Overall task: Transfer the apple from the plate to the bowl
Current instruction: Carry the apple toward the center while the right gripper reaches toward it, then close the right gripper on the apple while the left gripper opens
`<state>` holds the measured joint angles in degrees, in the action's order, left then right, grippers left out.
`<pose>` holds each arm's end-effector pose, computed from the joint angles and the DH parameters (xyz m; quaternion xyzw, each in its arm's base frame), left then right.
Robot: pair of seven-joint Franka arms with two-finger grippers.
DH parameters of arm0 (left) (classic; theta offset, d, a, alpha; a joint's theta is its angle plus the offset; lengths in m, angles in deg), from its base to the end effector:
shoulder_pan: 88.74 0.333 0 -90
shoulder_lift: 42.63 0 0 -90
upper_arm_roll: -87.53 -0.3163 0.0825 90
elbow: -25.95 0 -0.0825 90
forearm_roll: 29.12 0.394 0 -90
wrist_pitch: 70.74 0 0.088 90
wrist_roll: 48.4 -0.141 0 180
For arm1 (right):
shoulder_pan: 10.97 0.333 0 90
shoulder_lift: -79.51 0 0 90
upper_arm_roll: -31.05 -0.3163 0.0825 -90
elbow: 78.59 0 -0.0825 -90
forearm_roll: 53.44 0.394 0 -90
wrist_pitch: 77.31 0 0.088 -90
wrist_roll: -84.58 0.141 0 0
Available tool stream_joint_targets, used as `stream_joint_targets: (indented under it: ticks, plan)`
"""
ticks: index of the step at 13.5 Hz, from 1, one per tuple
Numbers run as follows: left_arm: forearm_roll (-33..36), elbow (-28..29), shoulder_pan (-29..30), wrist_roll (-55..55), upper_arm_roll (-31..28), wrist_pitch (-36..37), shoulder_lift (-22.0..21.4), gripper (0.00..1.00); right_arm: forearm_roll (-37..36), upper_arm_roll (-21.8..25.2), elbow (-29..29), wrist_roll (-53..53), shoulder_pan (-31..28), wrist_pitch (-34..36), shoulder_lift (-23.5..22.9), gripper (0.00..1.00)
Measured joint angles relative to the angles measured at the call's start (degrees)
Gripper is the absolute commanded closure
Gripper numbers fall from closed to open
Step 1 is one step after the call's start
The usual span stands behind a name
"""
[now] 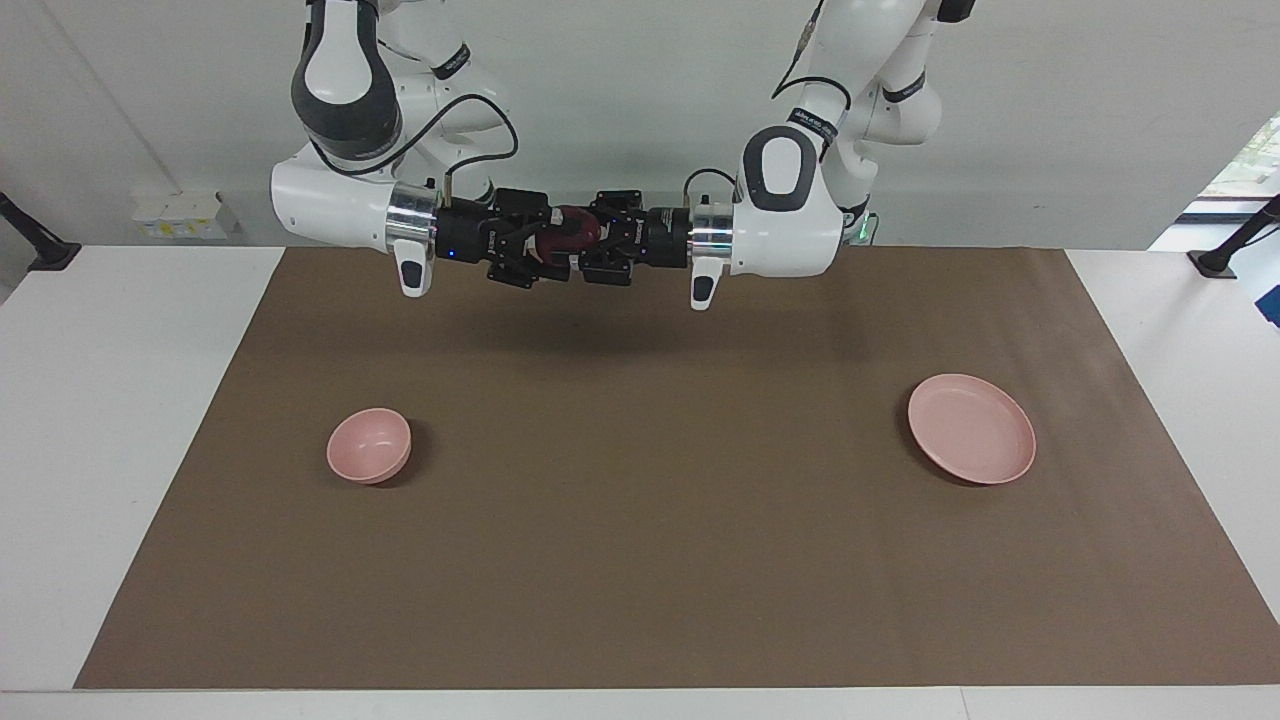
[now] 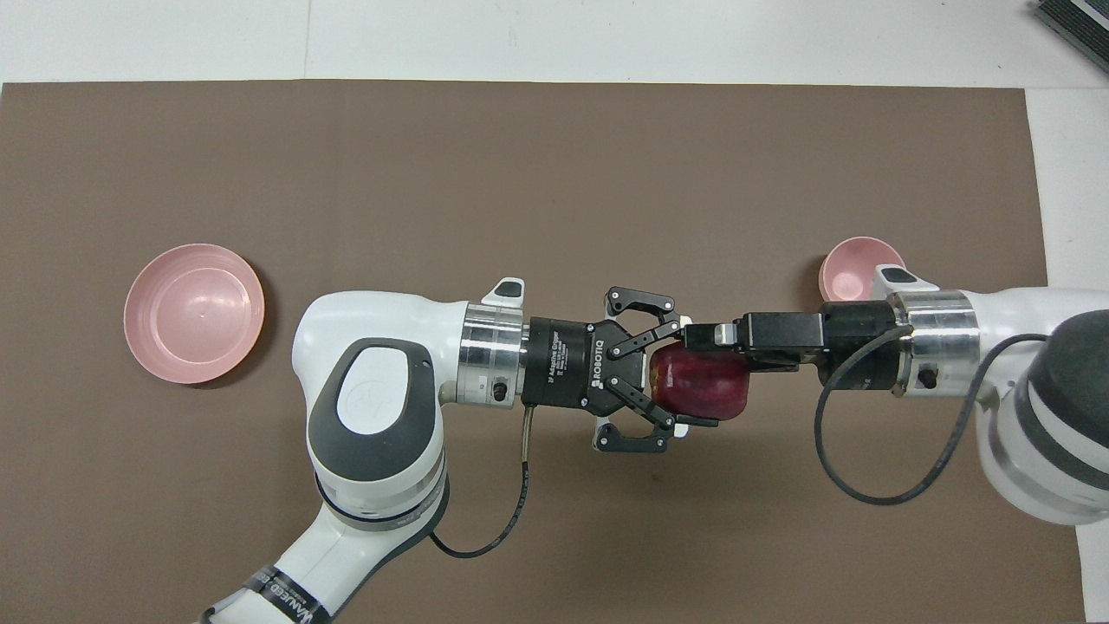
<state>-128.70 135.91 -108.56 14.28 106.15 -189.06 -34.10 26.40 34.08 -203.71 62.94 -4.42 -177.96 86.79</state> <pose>0.4614 -0.4590 0.4700 0.5389 0.4857 -0.5353 0.4327 0.5098 0.1512 0.4752 -0.7841 0.0412 0.0183 0.6190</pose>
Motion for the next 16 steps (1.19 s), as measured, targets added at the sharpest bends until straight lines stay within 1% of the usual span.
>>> stream_joint_targets:
  ticks: [5, 13, 14, 15, 16]
  plan:
    - [-1.2, 0.1, 0.0, 0.1, 0.6, -1.4, -0.1, 1.0, -1.5, 0.1, -1.3, 0.0, -3.3, 4.6, 0.9, 0.0]
    - [-2.4, 0.2, 0.0, 0.1, 2.0, -3.6, -0.1, 1.0, -3.1, -0.1, -3.8, 0.0, -3.2, 4.9, 2.9, 0.0]
    - [-2.4, 0.2, 0.0, 0.1, 2.0, -3.6, -0.1, 1.0, -3.2, -0.1, -3.9, 0.0, -3.2, 4.9, 3.0, 0.3]
    - [-2.4, 0.2, 0.0, 0.1, 2.0, -3.6, -0.1, 1.0, -3.3, -0.1, -3.9, 0.0, -3.2, 4.9, 3.1, 0.67]
    - [-2.4, 0.3, 0.0, 0.1, 2.1, -3.7, -0.1, 1.0, -3.2, -0.1, -3.9, 0.0, -3.2, 4.9, 3.1, 0.98]
